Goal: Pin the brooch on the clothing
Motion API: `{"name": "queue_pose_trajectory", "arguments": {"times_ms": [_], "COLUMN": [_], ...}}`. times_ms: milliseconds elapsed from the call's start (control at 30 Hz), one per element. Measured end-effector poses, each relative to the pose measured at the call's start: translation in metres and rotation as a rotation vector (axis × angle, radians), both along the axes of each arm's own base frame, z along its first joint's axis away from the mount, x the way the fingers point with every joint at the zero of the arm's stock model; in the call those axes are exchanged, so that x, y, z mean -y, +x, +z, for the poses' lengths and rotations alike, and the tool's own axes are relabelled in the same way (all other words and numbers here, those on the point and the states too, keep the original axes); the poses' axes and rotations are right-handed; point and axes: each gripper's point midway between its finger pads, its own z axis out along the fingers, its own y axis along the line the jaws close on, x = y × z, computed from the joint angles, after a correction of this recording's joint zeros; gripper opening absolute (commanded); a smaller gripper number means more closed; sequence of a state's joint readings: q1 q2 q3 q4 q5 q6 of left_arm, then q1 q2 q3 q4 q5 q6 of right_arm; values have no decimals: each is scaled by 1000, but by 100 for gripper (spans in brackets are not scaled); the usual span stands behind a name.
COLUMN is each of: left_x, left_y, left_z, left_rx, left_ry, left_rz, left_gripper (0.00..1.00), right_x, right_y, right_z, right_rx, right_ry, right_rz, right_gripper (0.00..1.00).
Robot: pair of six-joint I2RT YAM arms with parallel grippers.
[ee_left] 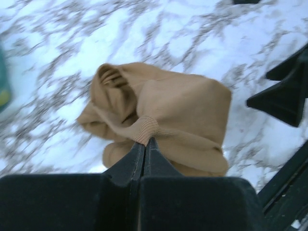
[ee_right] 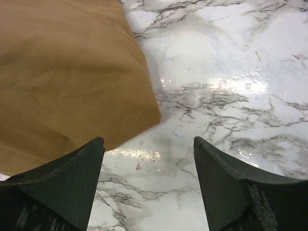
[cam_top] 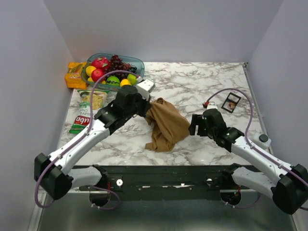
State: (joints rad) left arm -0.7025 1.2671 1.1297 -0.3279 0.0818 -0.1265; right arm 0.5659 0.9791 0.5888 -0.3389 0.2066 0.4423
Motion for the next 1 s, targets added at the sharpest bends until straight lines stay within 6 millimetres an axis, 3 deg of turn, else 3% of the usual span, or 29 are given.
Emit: {"name": "queue_pose_trajectory", "arguments": {"times_ms": [133,267,500,733,1000], "left_x": [-65,-104,-113,-118,-119], "left_y": [-3,-12,-11,-9,-8], "left_z": [-5,-15,-13,-13,-15], "left_rx": [43,62,76,84,85], "left_ry": [11,11,12,24,33], "left_rz": [146,240,273,297,299], "left_gripper": [0,0,0,0,0], "right_x": [-14,-37,-76,-94,-116], "right_y": [0,2,10,15,24], "right_z": [-4,-13,-42,-72,-72], "right_rx": [-34,-73,-167,-249,-225], "right_ry": [-1,7,68,39,45], "right_rz": [59,126,205,224,234], "right_gripper": [82,84,83,82,82]}}
